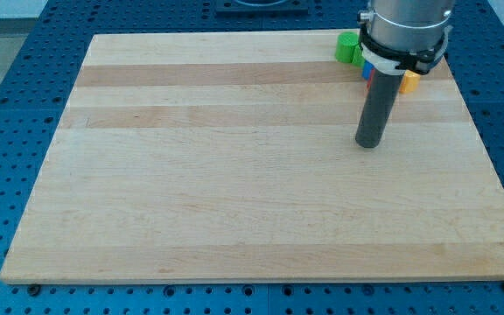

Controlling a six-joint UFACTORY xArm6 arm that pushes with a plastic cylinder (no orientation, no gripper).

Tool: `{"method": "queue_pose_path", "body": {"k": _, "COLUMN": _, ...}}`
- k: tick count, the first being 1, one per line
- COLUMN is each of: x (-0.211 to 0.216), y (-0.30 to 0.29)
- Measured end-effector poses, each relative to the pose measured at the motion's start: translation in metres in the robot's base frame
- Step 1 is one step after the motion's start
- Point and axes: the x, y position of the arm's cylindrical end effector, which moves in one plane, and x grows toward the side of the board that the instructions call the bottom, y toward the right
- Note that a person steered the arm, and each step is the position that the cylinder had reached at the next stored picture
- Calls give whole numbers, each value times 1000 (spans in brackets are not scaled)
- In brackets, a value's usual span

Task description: Point your arm at the yellow hexagon

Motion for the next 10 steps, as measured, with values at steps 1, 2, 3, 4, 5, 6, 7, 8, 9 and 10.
{"method": "queue_pose_path", "body": {"k": 1, "x": 9, "y": 10}}
{"method": "queue_pose_path", "body": {"k": 2, "x": 23, "y": 35}}
{"method": "queue_pose_path", "body": {"k": 3, "x": 23, "y": 35}}
{"method": "queue_pose_path", "body": {"k": 4, "x": -11, "y": 44}}
{"method": "queue_pose_path", "body": {"k": 5, "x": -53, "y": 57}}
{"method": "queue_pose_path", "body": {"k": 6, "x": -60, "y": 87}}
{"method": "queue_pose_path", "body": {"k": 7, "x": -63, "y": 119}}
{"method": "queue_pose_path", "body": {"k": 8, "x": -103, "y": 133}}
{"method": "queue_pose_path", "body": {"k": 9, "x": -135, "y": 133}}
{"method": "queue_pose_path", "body": {"k": 10, "x": -146, "y": 133}}
